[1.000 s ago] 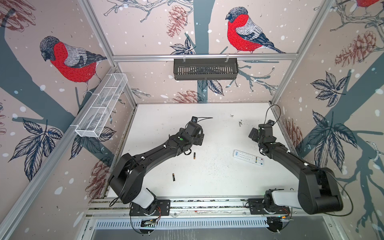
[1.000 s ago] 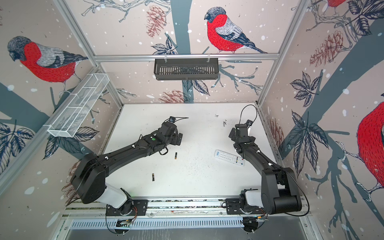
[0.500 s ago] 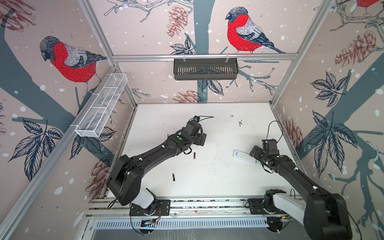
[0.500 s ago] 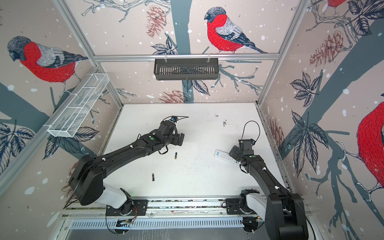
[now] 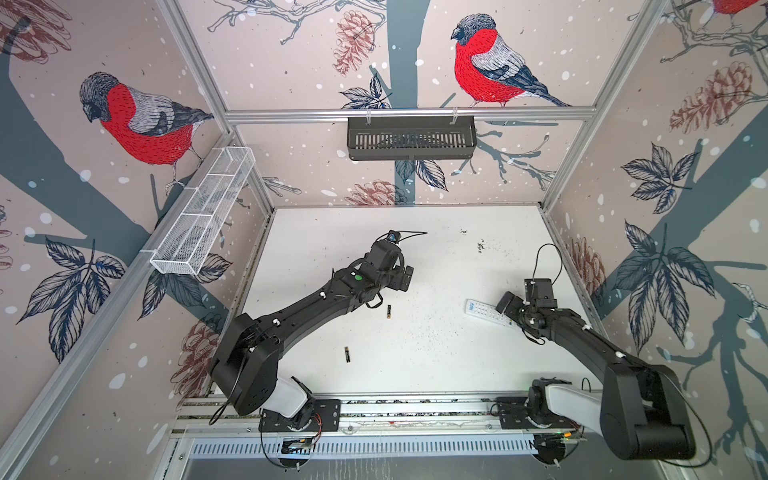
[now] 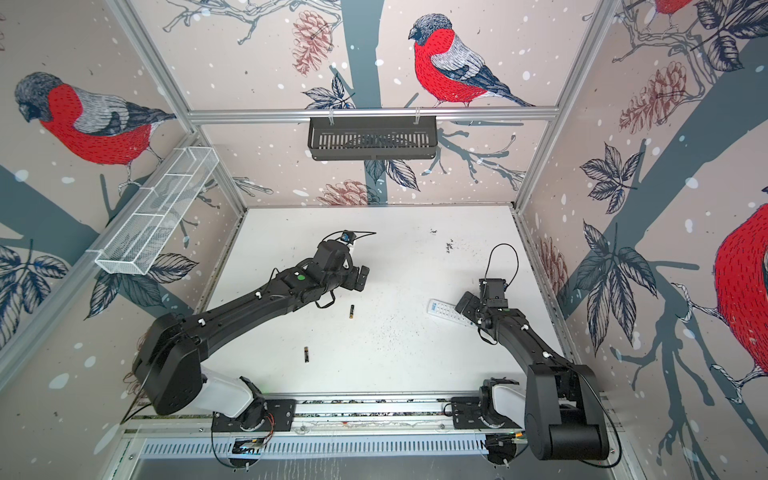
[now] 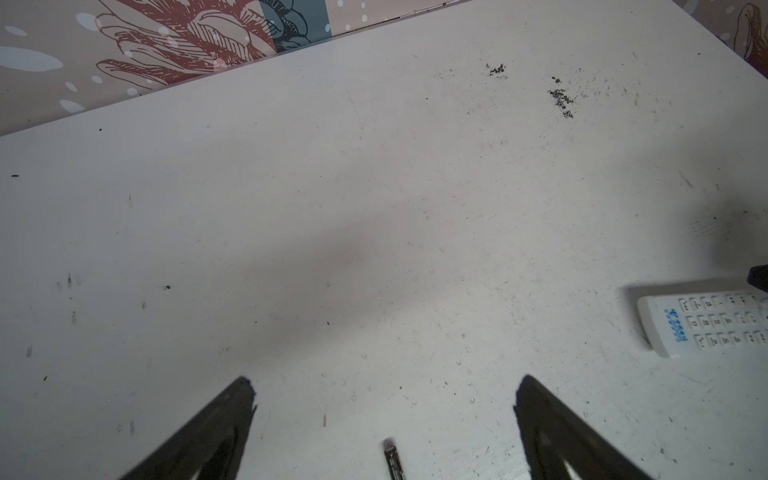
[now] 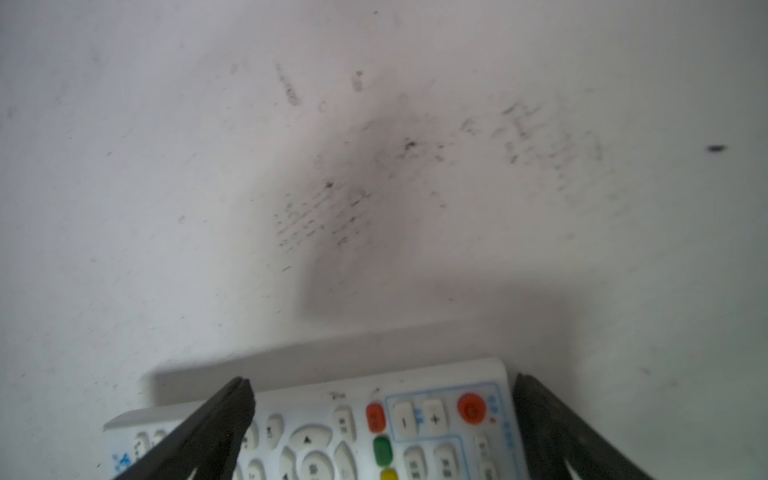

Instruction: Load the batteries into the remote control

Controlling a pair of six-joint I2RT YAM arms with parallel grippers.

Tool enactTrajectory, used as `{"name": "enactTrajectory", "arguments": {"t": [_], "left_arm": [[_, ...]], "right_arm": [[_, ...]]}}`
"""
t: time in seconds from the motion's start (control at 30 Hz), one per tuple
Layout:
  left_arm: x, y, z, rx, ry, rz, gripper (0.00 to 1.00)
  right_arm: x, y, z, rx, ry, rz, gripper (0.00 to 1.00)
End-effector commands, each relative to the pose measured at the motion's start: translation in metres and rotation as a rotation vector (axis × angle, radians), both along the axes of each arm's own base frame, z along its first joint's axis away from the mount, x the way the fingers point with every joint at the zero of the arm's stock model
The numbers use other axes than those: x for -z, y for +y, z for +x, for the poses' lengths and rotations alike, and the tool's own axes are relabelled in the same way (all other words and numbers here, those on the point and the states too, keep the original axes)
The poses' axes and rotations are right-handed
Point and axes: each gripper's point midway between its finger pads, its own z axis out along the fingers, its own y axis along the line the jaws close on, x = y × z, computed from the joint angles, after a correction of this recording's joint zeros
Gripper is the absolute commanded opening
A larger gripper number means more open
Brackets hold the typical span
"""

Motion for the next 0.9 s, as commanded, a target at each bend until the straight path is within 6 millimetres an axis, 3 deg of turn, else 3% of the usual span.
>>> {"name": "enactTrajectory", "arguments": {"t": [0.0,0.27,0.4,0.53,0.87], "left_arm": [[-0.006,-0.004,0.000,0.018,-0.008,-0.016,0.98],[0.002,-0.028,-0.014,0.162,0.026,-0.090,0.98],[0.011,-0.043,-0.021,0.237,0.047,-0.140,0.98],[0.020,-0.063,-0.022,0.311,0.079,-0.187,0.98],[0.066,-0.105,-0.012,0.423,0.225,-0.236,0.98]], "right_arm": [[-0.012,0.034,0.014,-0.109,-0.060,0.091,0.99],[-0.020,0.124,0.057,-0.324,-0.098,0.131,0.99],[-0.025,0.144,0.077,-0.368,-0.107,0.112,0.99],[-0.030,0.144,0.076,-0.393,-0.118,0.062,0.99],[-0.044,0.091,0.033,-0.310,-0.136,-0.037,0.99]]}}
